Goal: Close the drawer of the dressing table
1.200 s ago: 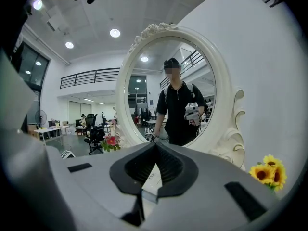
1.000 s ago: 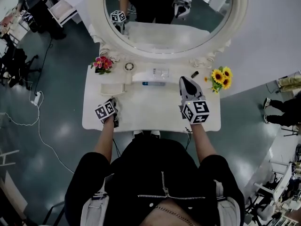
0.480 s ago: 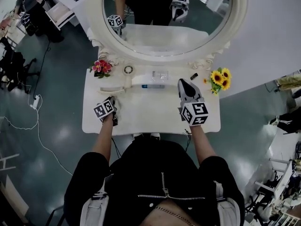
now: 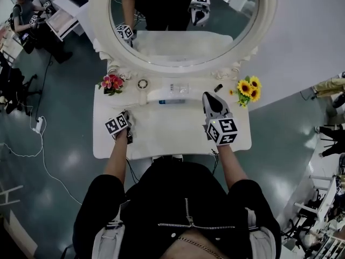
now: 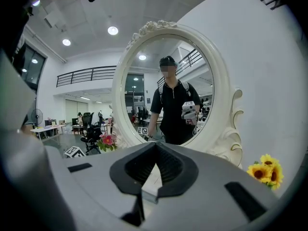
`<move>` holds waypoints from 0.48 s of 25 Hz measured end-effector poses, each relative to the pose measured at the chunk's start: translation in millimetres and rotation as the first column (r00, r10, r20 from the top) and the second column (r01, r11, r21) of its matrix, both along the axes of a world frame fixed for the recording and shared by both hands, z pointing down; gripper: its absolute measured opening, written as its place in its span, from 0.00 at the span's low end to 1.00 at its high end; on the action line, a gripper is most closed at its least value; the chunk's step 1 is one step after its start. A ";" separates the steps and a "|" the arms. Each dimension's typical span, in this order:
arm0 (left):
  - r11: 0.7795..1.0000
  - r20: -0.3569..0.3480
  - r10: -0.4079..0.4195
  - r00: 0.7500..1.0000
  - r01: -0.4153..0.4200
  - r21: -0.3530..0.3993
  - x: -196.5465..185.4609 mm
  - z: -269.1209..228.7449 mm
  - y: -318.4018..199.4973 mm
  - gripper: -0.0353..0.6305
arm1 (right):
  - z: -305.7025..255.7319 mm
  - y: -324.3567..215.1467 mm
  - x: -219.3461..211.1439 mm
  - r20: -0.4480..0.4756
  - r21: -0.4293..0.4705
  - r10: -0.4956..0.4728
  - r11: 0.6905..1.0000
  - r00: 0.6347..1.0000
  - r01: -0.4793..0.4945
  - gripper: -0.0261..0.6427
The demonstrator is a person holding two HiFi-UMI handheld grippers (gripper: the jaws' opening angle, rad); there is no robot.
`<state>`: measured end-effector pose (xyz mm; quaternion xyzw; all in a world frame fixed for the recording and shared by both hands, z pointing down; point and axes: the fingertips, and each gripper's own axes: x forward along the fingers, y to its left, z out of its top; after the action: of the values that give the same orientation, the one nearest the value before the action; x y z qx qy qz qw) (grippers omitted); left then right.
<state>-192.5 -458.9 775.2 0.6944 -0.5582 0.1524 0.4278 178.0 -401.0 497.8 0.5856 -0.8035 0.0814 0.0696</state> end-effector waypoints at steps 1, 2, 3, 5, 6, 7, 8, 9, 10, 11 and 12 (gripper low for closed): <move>1.000 0.001 0.003 1.000 -0.003 0.000 0.4 -0.3 -2.5 0.22 | -0.1 0.6 0.3 0.000 0.000 0.002 1.000 1.000 -0.002 0.05; 1.000 0.004 0.006 1.000 -0.006 0.000 0.6 -0.9 -5.0 0.22 | -0.3 1.2 0.7 0.000 0.000 0.004 1.000 1.000 -0.004 0.05; 1.000 0.007 0.007 1.000 -0.007 0.001 0.4 -1.5 -7.5 0.22 | -0.5 1.8 1.1 -0.001 -0.001 0.007 1.000 1.000 -0.007 0.05; 1.000 0.010 0.004 1.000 -0.004 -0.001 -0.1 -1.7 -10.6 0.22 | -0.3 3.4 2.8 -0.002 -0.003 0.013 1.000 1.000 -0.013 0.05; 1.000 0.010 0.002 1.000 -0.002 -0.003 0.2 -1.3 -11.8 0.22 | -0.2 4.5 4.1 -0.002 -0.004 0.017 1.000 1.000 -0.017 0.05; 1.000 0.010 0.001 1.000 -0.001 -0.003 0.5 -1.0 -13.4 0.22 | -0.3 5.5 5.4 -0.001 -0.004 0.021 1.000 1.000 -0.021 0.05; 1.000 0.011 0.002 1.000 -0.002 -0.003 0.8 -0.8 -15.6 0.22 | -0.3 6.3 6.7 0.000 -0.003 0.026 1.000 1.000 -0.026 0.05; 1.000 0.011 0.004 1.000 -0.004 -0.004 1.2 -0.7 -18.0 0.22 | -0.1 7.3 8.0 0.001 -0.003 0.030 1.000 1.000 -0.030 0.05; 1.000 0.010 0.006 1.000 -0.005 -0.005 1.6 -0.5 -20.2 0.22 | 0.5 8.5 9.2 0.001 -0.003 0.034 0.999 0.999 -0.034 0.05; 1.000 0.007 0.007 1.000 -0.007 -0.007 2.1 -0.3 -22.0 0.22 | 1.3 10.1 10.3 0.001 -0.005 0.037 0.999 0.999 -0.037 0.05; 1.000 0.002 0.008 1.000 -0.008 -0.010 2.5 0.0 -23.3 0.22 | 2.4 11.8 11.3 0.000 -0.007 0.040 0.999 0.999 -0.040 0.05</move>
<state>-189.9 -482.2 775.2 0.6944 -0.5550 0.1573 0.4301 189.3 -389.2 500.2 0.6011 -0.7915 0.0857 0.0702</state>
